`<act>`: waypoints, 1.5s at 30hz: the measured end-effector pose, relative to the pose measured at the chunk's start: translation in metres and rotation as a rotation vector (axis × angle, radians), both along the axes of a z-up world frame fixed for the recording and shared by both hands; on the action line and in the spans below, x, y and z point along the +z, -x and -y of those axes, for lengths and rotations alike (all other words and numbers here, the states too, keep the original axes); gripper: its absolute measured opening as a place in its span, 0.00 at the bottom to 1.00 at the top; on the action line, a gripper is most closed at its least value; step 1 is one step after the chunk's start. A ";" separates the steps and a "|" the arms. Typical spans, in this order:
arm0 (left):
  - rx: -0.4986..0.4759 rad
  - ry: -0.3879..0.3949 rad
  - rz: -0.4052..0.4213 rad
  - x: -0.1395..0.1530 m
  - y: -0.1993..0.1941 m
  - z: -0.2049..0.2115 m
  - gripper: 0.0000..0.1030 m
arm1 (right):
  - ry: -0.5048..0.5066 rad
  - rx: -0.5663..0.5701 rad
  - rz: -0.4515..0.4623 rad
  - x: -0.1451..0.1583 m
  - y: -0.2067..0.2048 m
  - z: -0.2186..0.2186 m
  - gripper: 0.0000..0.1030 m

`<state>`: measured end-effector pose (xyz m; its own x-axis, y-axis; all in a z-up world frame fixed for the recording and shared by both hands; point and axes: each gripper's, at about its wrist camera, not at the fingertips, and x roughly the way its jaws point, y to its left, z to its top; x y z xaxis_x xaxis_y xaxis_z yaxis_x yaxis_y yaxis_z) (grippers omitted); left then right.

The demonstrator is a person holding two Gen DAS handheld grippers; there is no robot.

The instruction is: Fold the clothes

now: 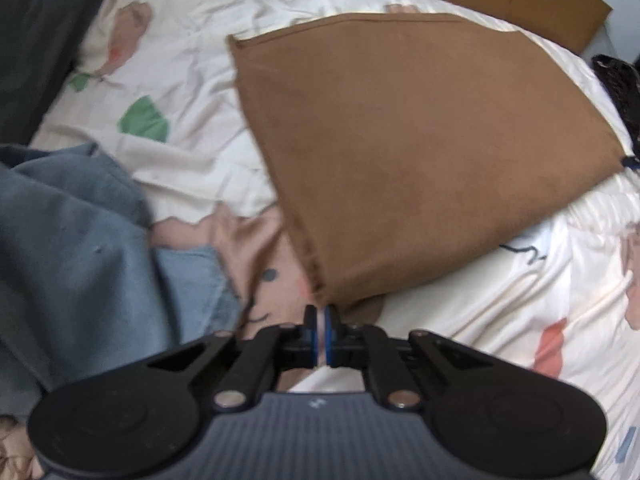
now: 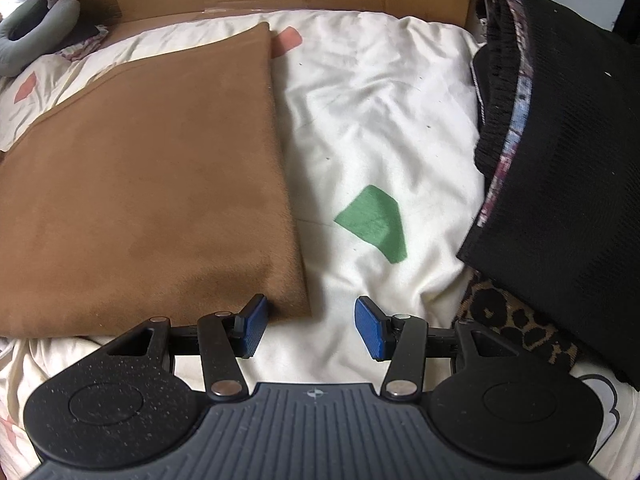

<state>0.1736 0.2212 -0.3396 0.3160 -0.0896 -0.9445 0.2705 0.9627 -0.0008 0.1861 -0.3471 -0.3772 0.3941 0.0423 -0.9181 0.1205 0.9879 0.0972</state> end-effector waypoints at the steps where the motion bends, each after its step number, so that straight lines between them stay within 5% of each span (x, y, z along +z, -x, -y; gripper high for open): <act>1: 0.024 0.007 0.004 0.003 -0.001 -0.005 0.03 | 0.000 -0.002 0.001 0.000 0.001 0.001 0.53; 8: 0.133 0.087 0.071 0.022 -0.013 -0.008 0.05 | 0.010 -0.002 0.035 0.008 0.004 0.004 0.44; 21: 0.075 0.159 0.091 0.000 -0.030 0.060 0.14 | -0.017 0.101 0.117 0.020 -0.006 -0.031 0.39; 24: 0.055 0.099 0.088 -0.011 -0.027 0.070 0.33 | -0.021 0.122 0.120 0.016 -0.008 -0.042 0.39; 35: 0.100 0.019 0.047 -0.030 -0.013 0.044 0.32 | 0.009 0.160 0.089 -0.005 -0.011 -0.049 0.39; 45: 0.158 -0.024 0.050 -0.014 -0.006 0.020 0.29 | 0.034 0.127 0.073 0.006 0.001 -0.035 0.39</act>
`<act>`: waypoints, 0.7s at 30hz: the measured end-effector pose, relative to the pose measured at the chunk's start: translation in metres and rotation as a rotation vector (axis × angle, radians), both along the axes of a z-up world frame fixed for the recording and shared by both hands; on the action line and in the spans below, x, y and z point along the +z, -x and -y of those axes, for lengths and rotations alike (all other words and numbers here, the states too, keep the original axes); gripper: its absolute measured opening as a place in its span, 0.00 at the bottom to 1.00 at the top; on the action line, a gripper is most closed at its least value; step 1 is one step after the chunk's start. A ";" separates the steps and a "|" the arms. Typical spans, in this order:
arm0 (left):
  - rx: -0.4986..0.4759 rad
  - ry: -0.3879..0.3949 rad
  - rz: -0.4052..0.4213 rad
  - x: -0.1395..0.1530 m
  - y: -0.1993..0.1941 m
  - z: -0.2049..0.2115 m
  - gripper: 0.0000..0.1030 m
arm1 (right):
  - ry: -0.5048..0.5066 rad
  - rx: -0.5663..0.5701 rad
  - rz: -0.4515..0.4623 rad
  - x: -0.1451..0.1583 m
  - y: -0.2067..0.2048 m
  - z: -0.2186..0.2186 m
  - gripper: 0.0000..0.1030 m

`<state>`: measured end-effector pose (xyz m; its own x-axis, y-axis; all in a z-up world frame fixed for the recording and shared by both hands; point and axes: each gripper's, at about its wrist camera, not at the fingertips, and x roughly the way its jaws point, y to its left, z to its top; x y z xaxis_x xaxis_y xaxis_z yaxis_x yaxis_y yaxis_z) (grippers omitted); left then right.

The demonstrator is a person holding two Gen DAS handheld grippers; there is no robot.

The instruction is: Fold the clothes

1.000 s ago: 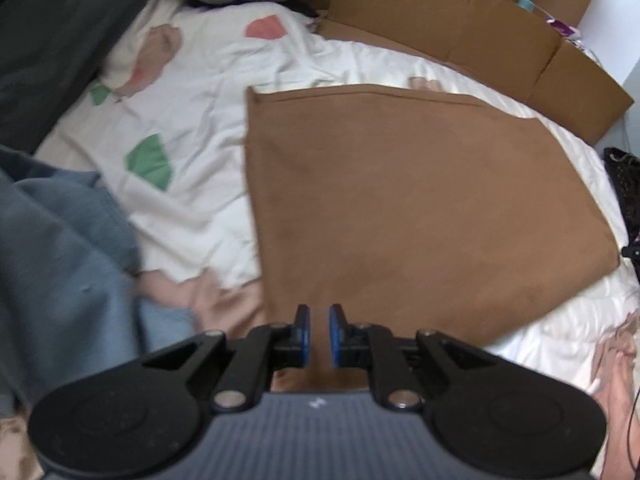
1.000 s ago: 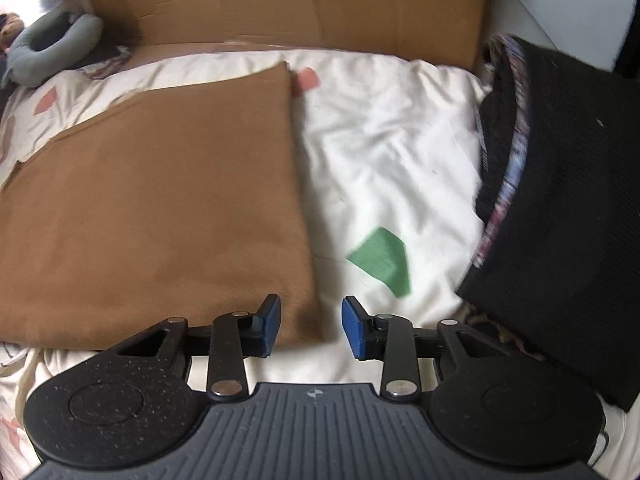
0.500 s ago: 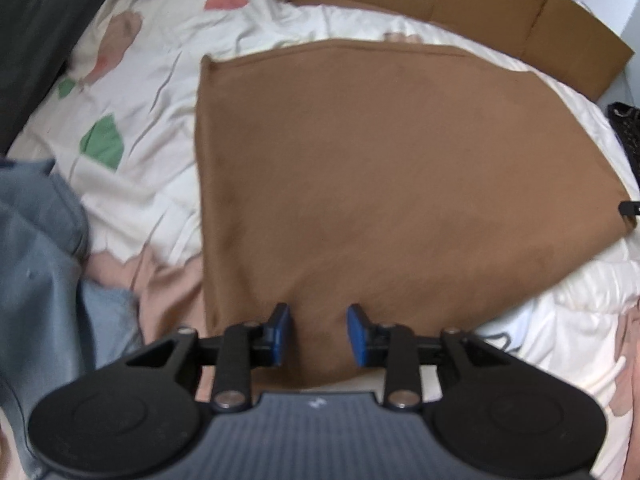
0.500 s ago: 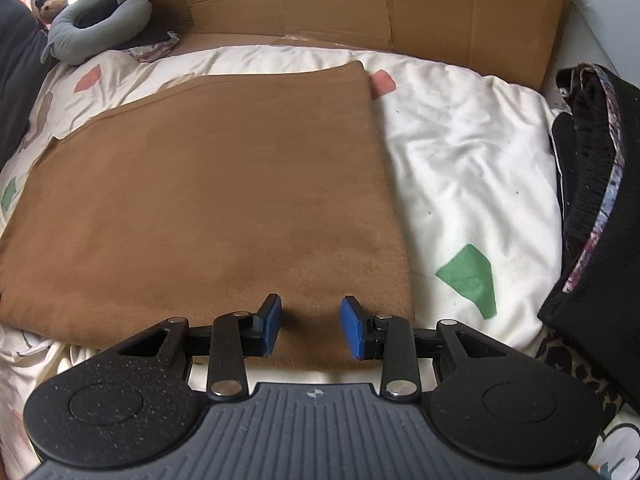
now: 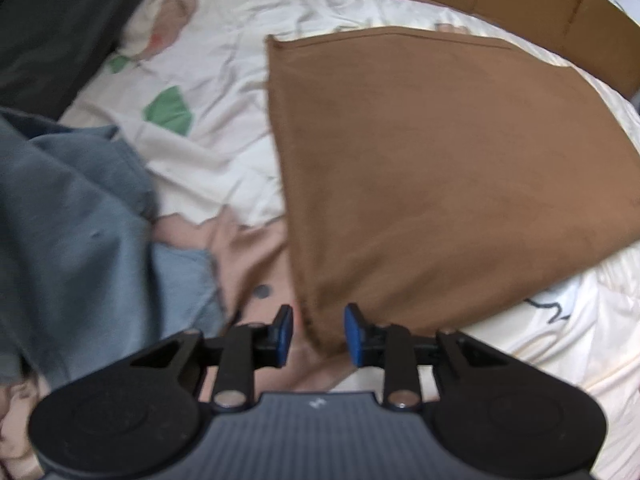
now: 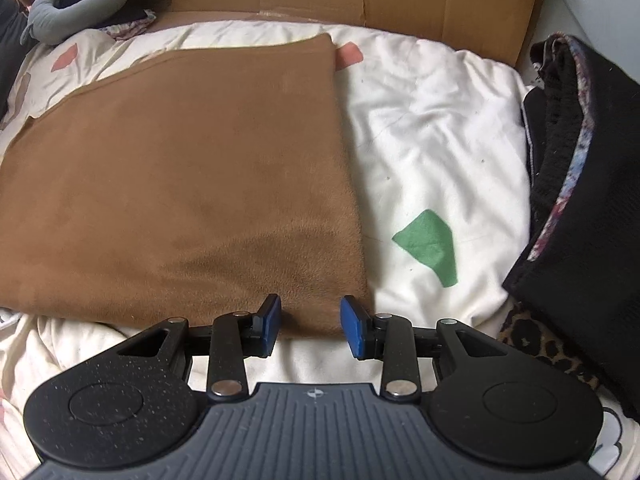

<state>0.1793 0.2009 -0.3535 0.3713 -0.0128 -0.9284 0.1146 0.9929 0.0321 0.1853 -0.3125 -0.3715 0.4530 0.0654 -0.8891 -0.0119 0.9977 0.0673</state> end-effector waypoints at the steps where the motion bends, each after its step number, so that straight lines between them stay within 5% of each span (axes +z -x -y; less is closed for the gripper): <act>1: 0.011 0.000 0.004 0.003 0.001 -0.003 0.29 | -0.001 -0.001 0.006 0.003 0.000 0.000 0.39; 7: 0.025 0.041 0.063 0.022 -0.007 0.004 0.29 | -0.043 0.028 0.051 0.017 -0.007 -0.012 0.39; 21: -0.199 0.197 0.094 0.006 -0.027 0.121 0.36 | -0.121 0.097 0.046 0.014 -0.017 -0.072 0.39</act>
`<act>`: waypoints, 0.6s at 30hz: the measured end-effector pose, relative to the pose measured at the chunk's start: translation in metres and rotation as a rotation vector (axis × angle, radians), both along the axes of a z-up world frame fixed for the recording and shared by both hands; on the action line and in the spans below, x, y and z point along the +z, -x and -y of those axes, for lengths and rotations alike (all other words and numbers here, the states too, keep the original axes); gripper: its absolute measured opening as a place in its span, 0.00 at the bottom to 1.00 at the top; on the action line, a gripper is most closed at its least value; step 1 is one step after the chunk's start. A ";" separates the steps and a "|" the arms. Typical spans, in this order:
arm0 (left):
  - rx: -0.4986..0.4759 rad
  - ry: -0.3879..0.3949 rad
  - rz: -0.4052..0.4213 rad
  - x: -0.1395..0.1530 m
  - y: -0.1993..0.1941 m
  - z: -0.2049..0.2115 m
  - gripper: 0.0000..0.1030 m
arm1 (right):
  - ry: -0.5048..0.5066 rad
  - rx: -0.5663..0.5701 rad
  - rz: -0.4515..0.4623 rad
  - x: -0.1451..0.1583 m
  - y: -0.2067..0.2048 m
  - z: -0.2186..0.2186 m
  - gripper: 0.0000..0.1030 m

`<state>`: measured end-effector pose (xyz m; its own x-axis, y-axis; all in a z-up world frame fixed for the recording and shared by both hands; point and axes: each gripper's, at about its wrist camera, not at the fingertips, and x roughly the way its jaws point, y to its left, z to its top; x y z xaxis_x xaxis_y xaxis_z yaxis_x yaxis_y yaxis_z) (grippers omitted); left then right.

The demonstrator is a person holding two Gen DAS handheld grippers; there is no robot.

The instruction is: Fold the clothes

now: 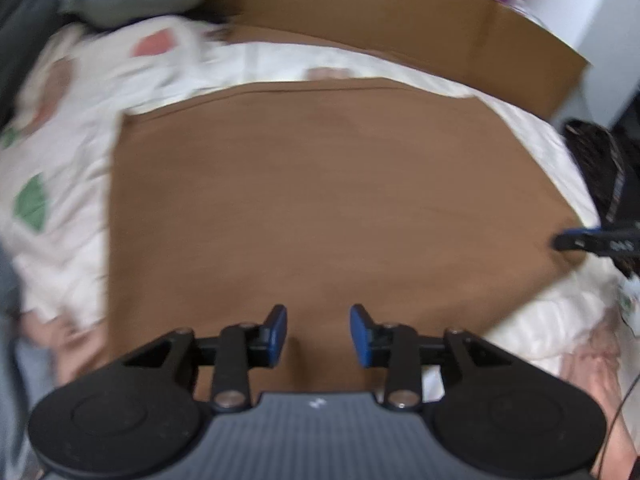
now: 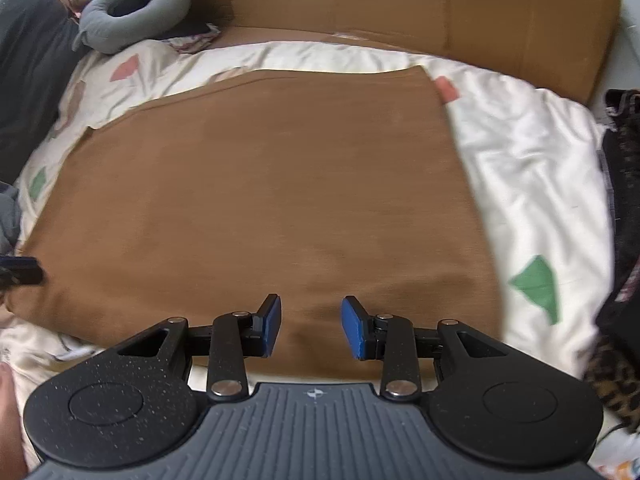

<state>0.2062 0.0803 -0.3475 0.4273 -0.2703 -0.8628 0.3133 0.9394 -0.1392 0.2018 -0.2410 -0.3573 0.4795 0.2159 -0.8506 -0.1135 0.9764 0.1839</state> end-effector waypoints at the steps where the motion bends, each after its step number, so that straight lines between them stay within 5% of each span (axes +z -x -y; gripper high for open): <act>1: -0.014 0.005 -0.002 -0.002 0.001 0.008 0.36 | -0.006 0.008 -0.001 -0.001 0.000 -0.005 0.39; 12: -0.043 -0.022 -0.053 -0.030 0.015 0.026 0.37 | 0.011 0.140 -0.050 -0.021 0.020 -0.049 0.40; 18: -0.047 -0.024 -0.022 -0.020 0.018 0.031 0.37 | 0.035 0.133 -0.021 -0.014 0.027 -0.044 0.40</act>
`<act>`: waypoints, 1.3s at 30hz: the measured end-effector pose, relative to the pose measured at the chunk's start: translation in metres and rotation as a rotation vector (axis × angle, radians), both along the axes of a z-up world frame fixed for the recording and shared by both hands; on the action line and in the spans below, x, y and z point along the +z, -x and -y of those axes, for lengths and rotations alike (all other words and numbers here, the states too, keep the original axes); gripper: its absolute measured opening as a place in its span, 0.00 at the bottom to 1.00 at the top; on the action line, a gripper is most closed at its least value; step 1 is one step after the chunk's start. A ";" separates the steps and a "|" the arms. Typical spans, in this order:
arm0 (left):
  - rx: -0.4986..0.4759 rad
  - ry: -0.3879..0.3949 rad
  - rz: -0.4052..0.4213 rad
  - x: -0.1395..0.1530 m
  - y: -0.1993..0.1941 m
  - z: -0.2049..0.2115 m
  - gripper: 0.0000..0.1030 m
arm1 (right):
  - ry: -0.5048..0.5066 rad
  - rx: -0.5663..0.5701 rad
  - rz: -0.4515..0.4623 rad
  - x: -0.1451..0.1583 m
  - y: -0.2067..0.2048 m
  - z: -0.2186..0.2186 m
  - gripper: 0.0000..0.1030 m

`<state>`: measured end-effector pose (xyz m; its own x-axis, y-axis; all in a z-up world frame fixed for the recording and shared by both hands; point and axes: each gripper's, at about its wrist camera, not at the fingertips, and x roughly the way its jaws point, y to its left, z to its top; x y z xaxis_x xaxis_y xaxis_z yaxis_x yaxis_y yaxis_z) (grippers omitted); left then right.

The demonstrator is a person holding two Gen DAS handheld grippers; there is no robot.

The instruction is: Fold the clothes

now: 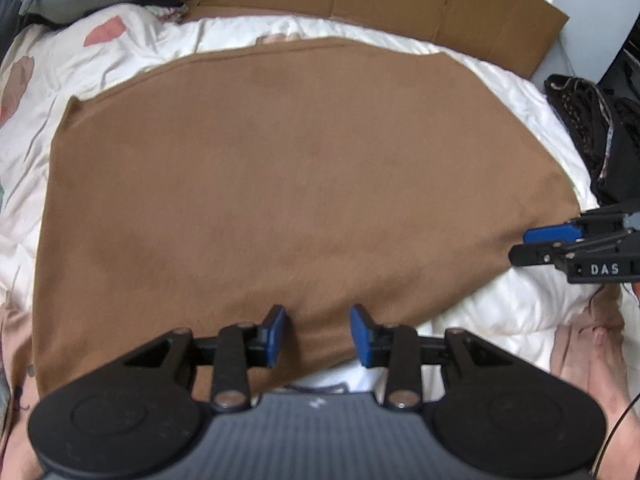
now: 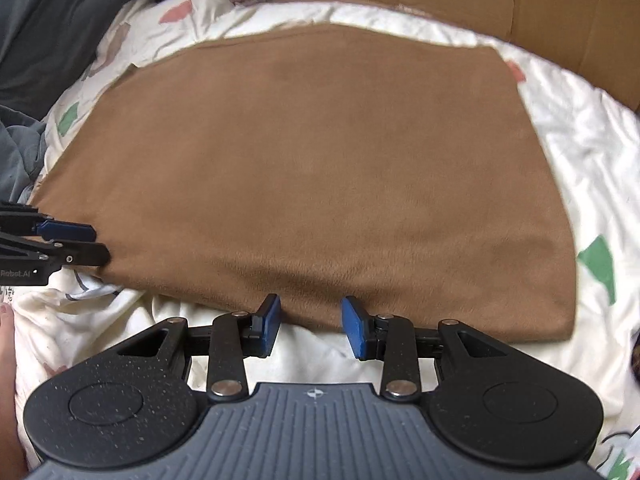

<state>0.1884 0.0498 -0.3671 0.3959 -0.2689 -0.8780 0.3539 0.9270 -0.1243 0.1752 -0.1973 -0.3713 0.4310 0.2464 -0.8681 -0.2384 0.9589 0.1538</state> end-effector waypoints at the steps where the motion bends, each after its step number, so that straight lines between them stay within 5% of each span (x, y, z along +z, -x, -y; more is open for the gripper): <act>1: -0.004 0.006 0.009 0.002 -0.001 0.002 0.37 | -0.010 -0.001 0.011 0.003 -0.001 0.000 0.40; 17: -0.110 0.048 0.060 -0.013 -0.006 0.053 0.31 | -0.027 0.128 0.088 -0.004 -0.019 -0.052 0.39; 28: -0.133 0.008 0.097 -0.015 0.022 0.043 0.32 | 0.057 0.182 0.100 -0.012 0.015 -0.061 0.40; 32: -0.130 -0.015 0.046 -0.011 0.029 0.034 0.32 | 0.056 0.170 0.106 -0.002 0.028 -0.055 0.39; 39: -0.086 -0.031 0.071 0.003 0.029 0.004 0.32 | 0.055 0.163 0.124 0.018 0.047 -0.041 0.39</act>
